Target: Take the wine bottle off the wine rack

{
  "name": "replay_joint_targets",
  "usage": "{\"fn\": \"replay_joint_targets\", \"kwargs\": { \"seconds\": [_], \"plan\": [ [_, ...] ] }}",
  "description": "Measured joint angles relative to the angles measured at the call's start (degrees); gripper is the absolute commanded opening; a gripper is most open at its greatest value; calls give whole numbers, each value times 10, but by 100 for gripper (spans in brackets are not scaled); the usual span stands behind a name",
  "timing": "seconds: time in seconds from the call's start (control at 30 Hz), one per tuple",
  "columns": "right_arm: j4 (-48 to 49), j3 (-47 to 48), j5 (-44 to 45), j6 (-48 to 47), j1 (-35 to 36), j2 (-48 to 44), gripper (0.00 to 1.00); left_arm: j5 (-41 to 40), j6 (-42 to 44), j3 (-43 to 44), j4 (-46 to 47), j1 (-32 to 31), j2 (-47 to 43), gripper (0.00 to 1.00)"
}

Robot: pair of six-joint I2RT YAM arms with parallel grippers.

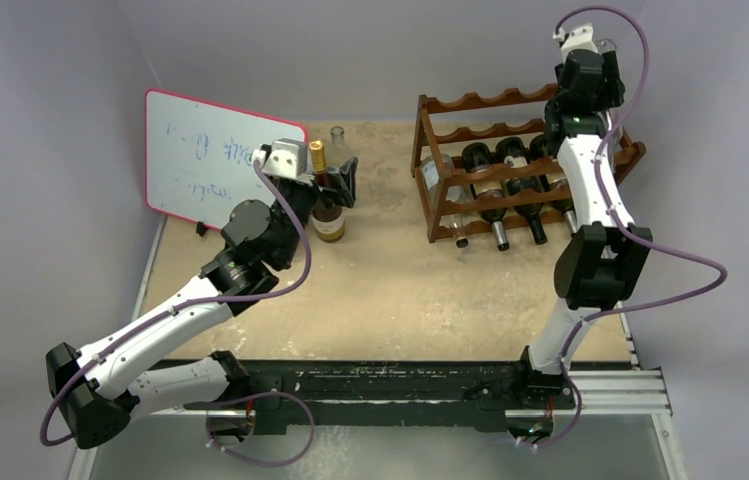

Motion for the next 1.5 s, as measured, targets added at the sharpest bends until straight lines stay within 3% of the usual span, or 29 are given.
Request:
{"fn": "replay_joint_targets", "kwargs": {
  "seconds": [0.47,0.9,1.23,1.5],
  "plan": [
    [-26,14,2,45,0,-31,0,0,0,0,2,0,0,100],
    [-189,43,-38,197,1,-136,0,4,-2,0,2,0,10,100],
    [-310,59,-200,355,1,-191,0,63,-2,-37,68,-2,11,100],
    [-317,2,-382,480,1,-249,0,141,8,-43,92,-28,21,99]
  ]
}}
